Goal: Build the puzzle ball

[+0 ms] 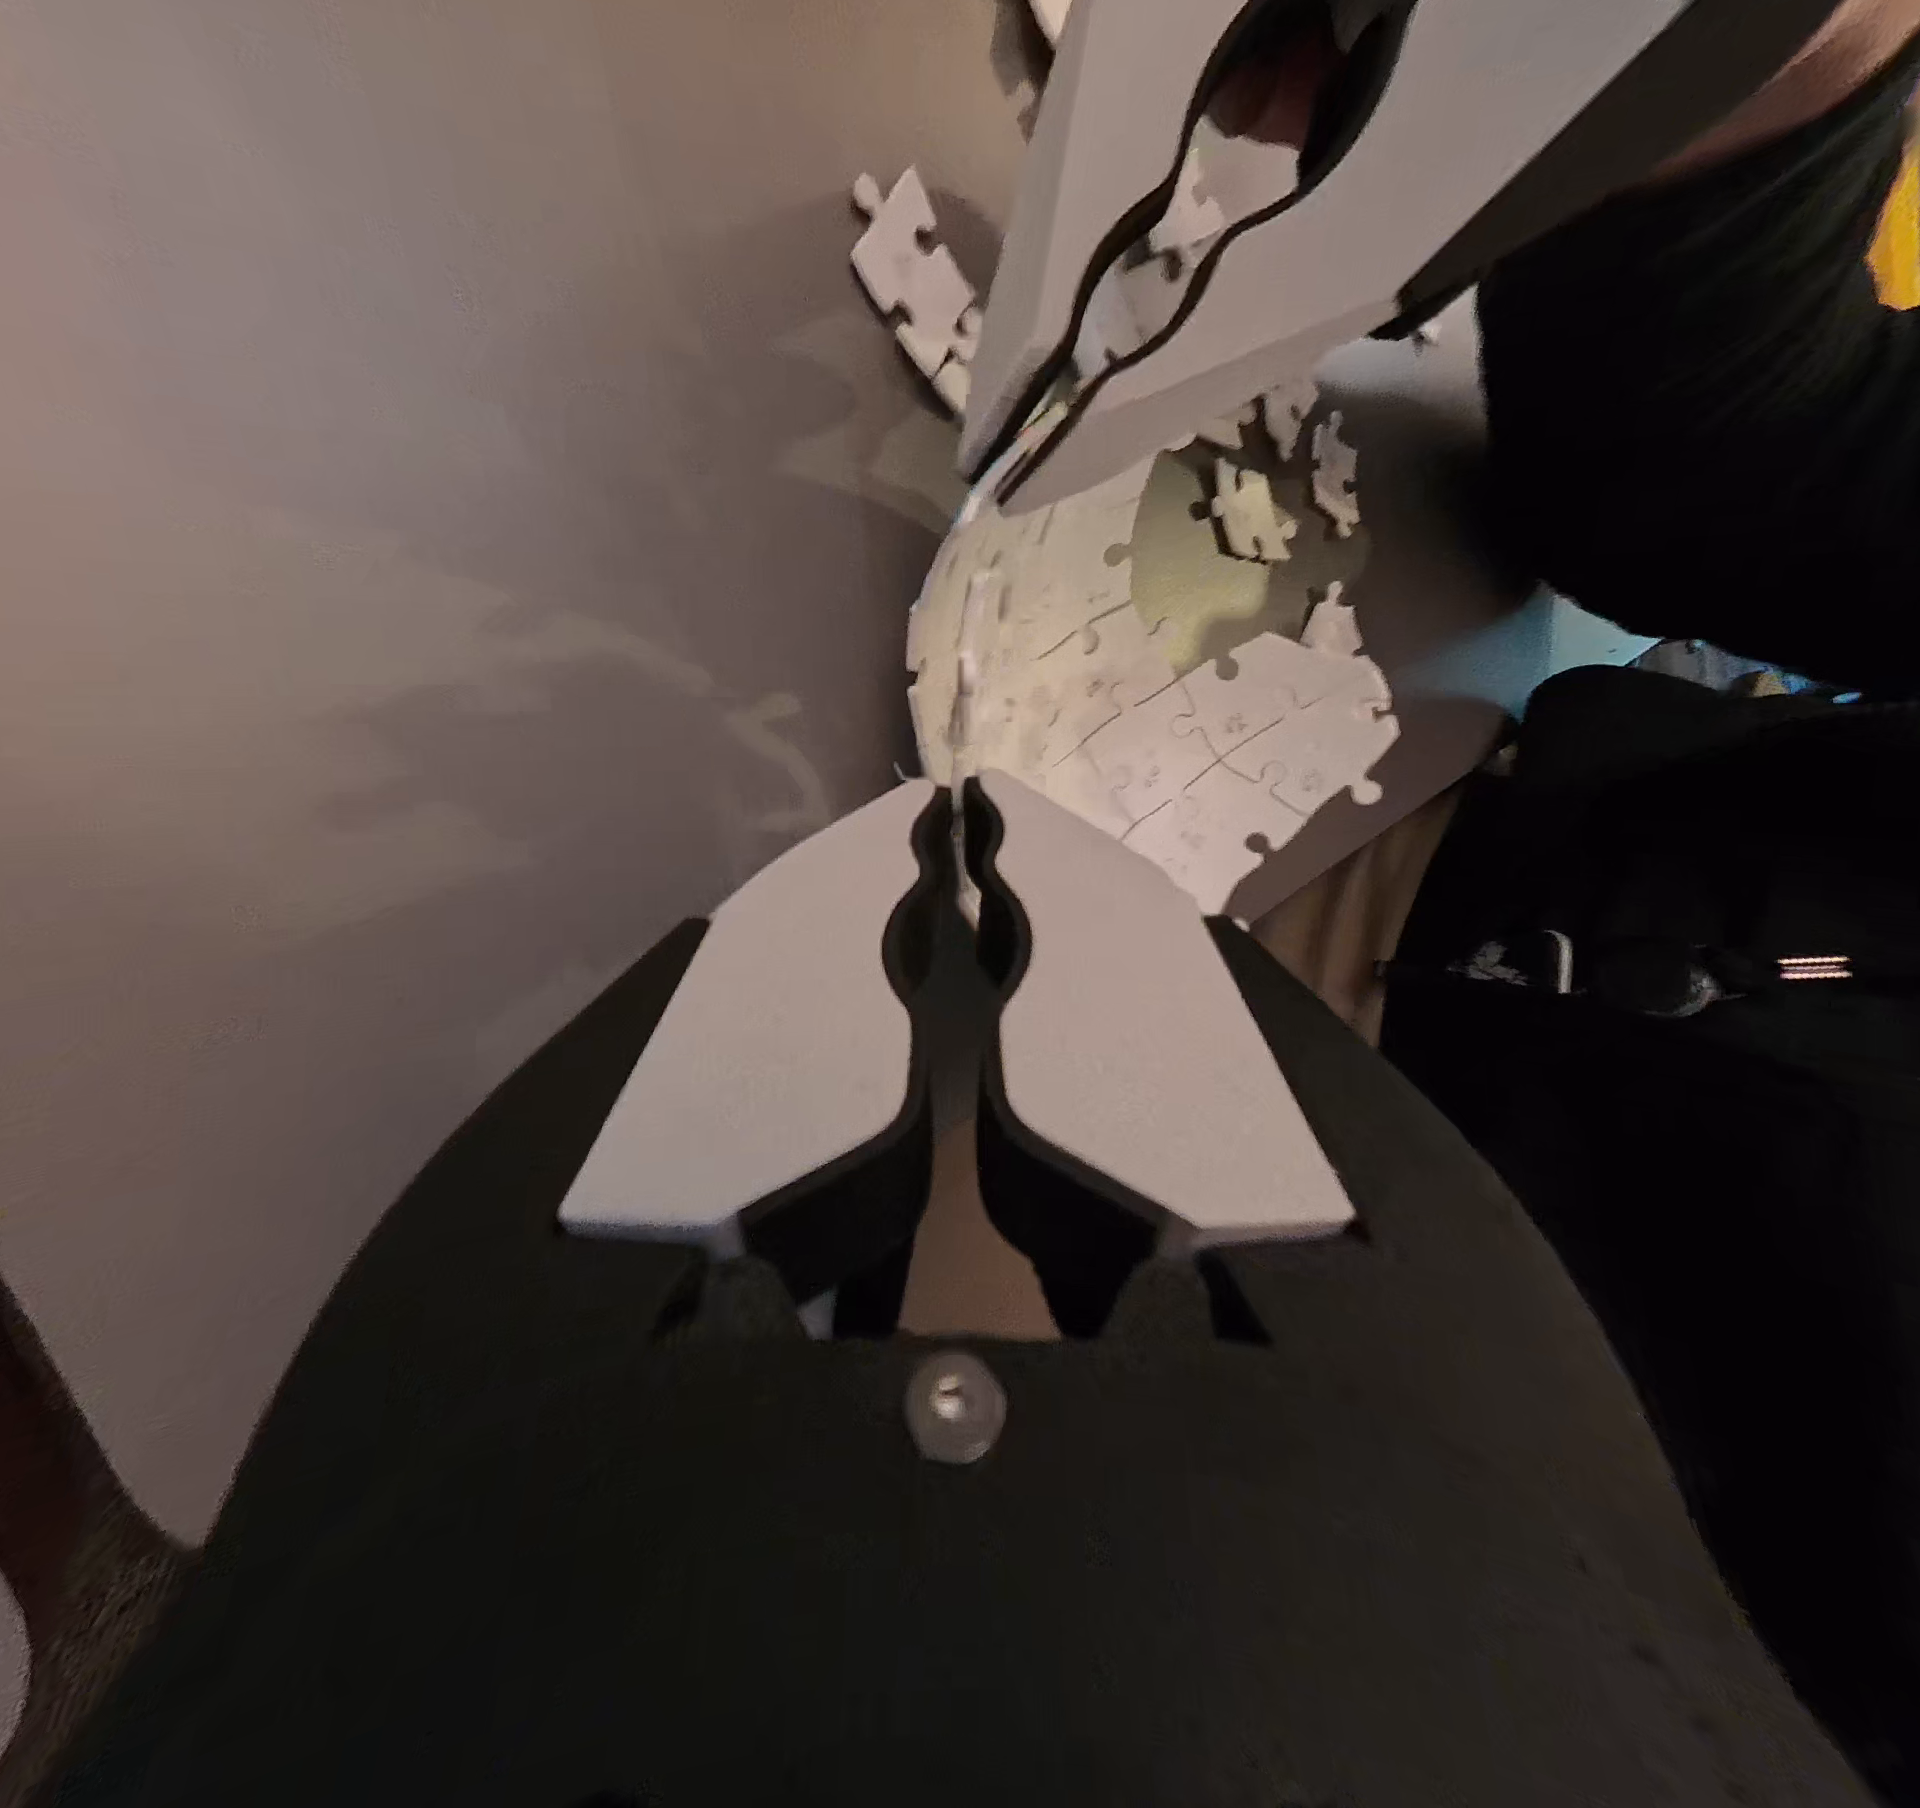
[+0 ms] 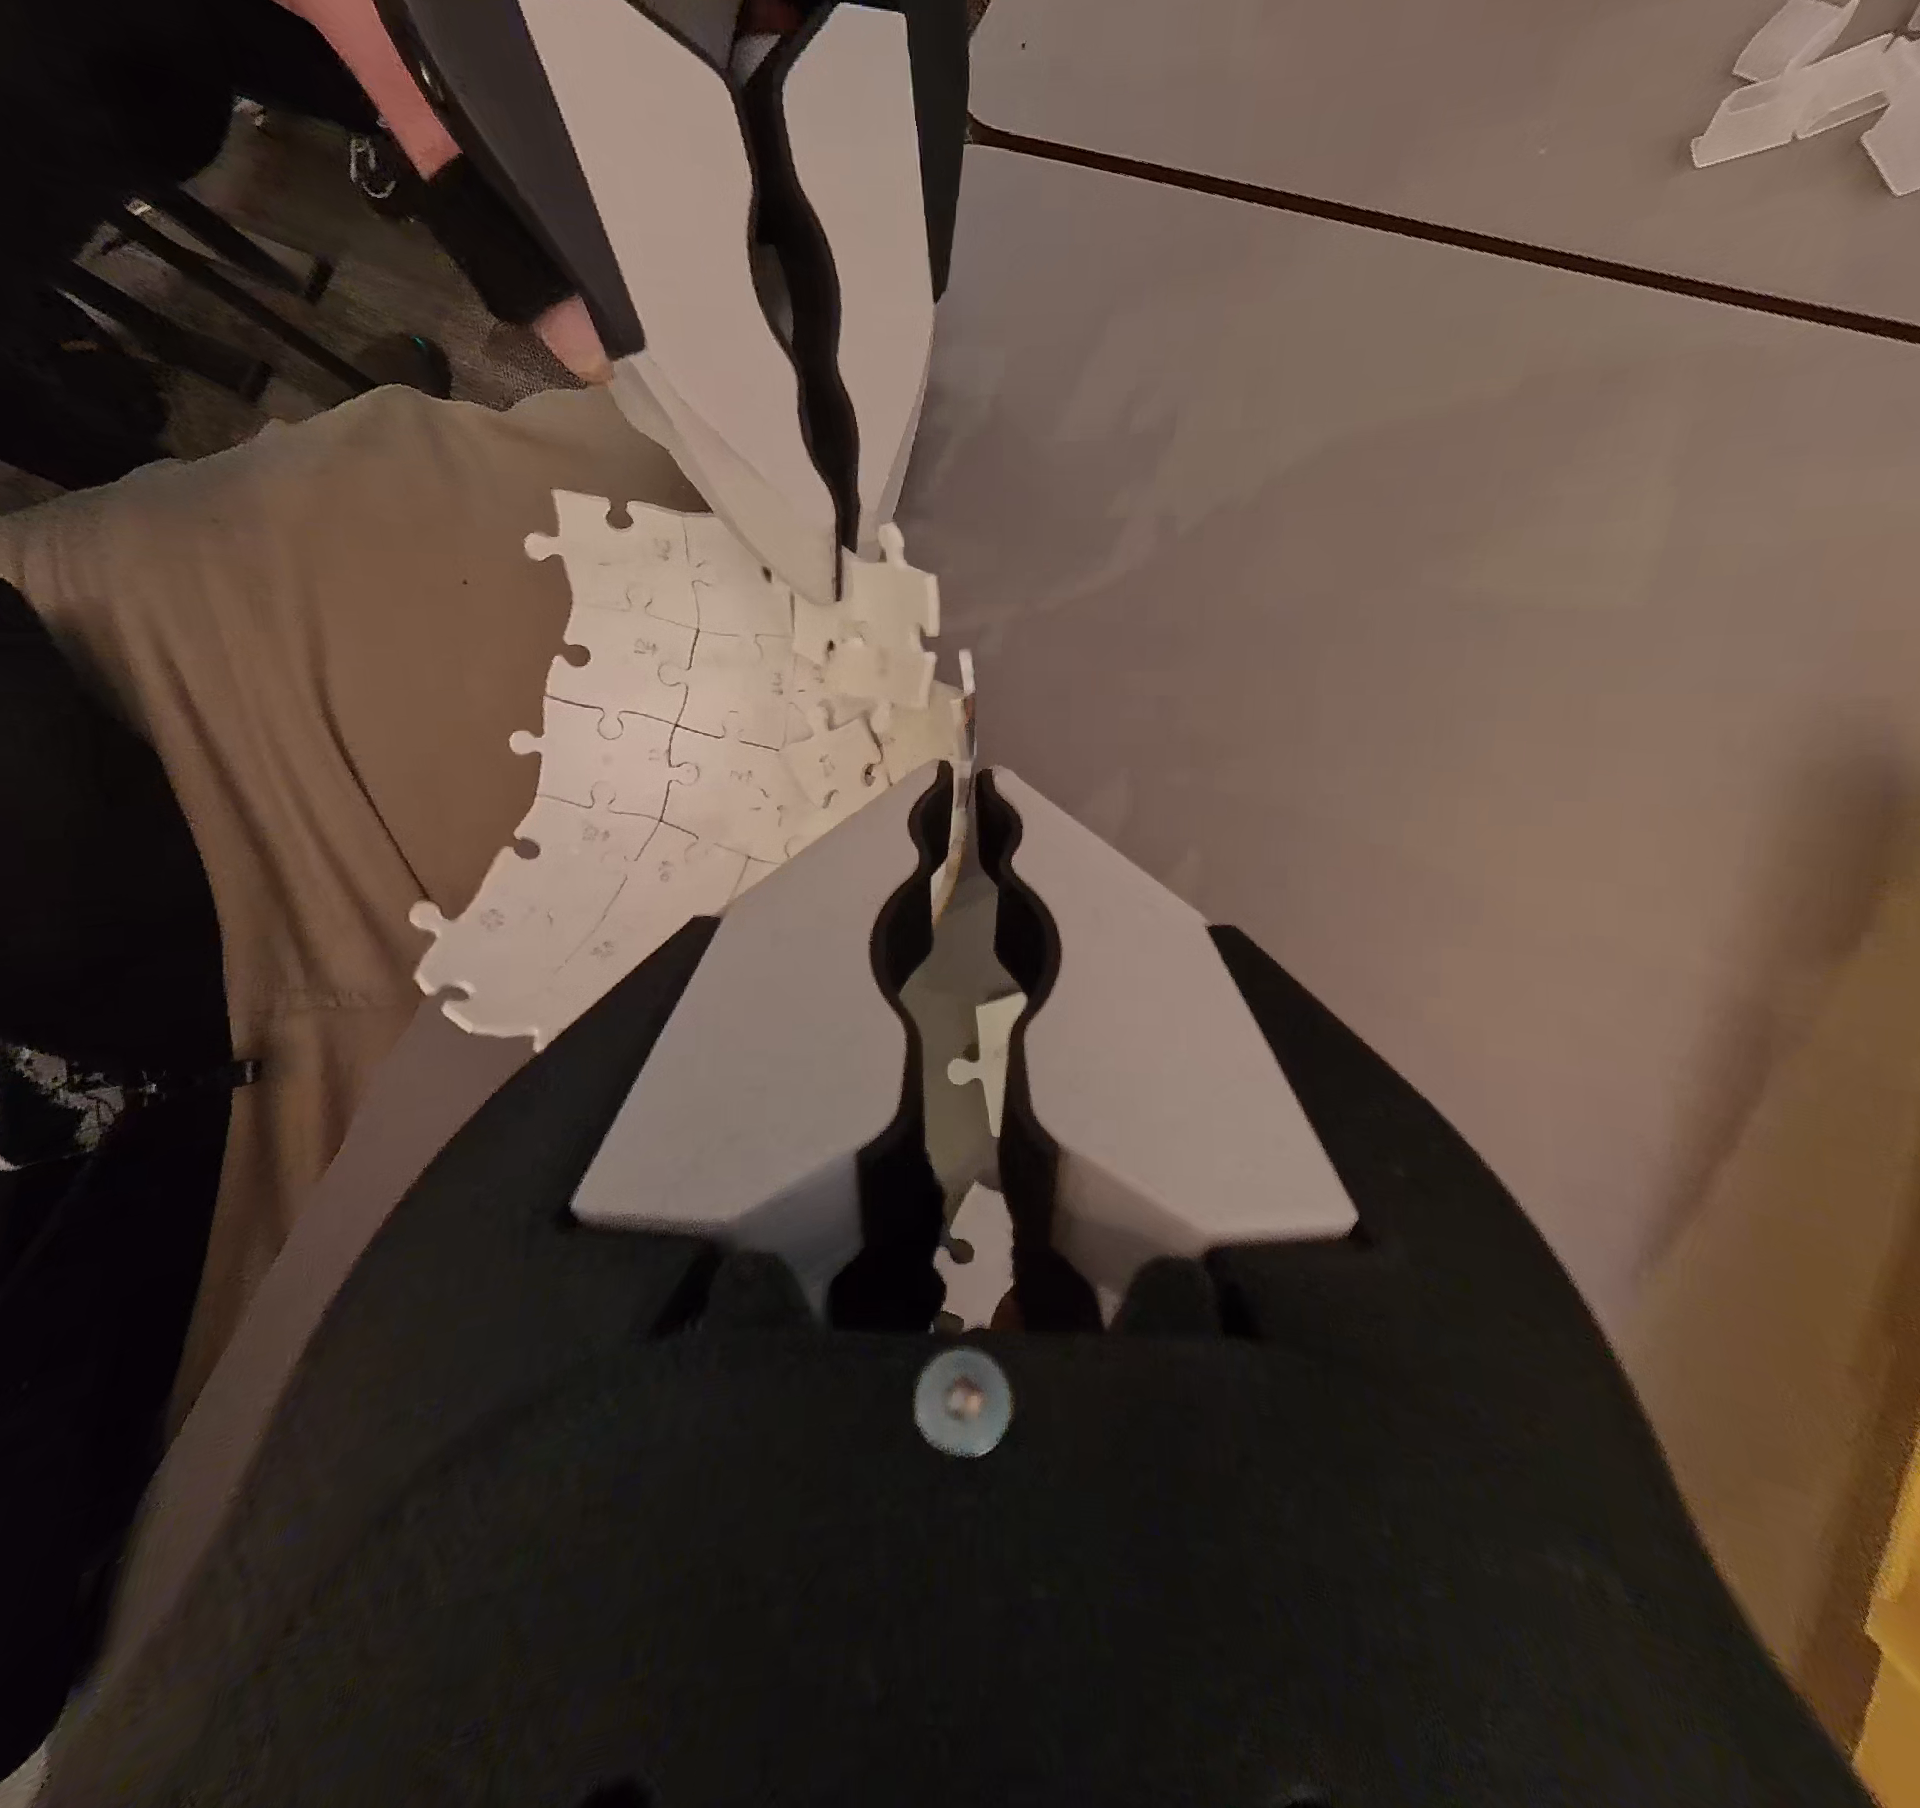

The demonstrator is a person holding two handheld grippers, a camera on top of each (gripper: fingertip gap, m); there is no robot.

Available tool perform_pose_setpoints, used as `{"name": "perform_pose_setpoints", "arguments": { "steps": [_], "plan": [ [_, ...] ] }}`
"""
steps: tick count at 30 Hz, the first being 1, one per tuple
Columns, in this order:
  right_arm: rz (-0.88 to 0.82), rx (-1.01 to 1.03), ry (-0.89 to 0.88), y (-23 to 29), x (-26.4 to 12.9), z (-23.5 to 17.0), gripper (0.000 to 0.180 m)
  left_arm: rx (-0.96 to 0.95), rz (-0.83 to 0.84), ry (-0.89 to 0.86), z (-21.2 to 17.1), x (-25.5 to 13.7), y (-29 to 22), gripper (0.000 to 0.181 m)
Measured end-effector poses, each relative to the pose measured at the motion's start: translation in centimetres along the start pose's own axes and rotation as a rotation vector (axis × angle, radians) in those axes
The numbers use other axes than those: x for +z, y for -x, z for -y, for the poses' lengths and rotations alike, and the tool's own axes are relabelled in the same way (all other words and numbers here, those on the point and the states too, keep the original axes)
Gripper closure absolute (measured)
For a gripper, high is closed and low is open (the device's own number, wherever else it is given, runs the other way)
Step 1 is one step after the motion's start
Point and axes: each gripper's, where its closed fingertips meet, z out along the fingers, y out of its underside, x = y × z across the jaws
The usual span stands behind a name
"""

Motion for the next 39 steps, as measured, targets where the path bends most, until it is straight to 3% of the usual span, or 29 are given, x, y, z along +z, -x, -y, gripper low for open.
{"name": "perform_pose_setpoints", "arguments": {
  "steps": [39],
  "plan": [
    [-0.007, -0.012, 0.02, 0.0, 0.3, -0.3, 0.176, 0.092, 0.004, 0.074, -0.1, -0.1, 2.1, 0.178]
  ]
}}
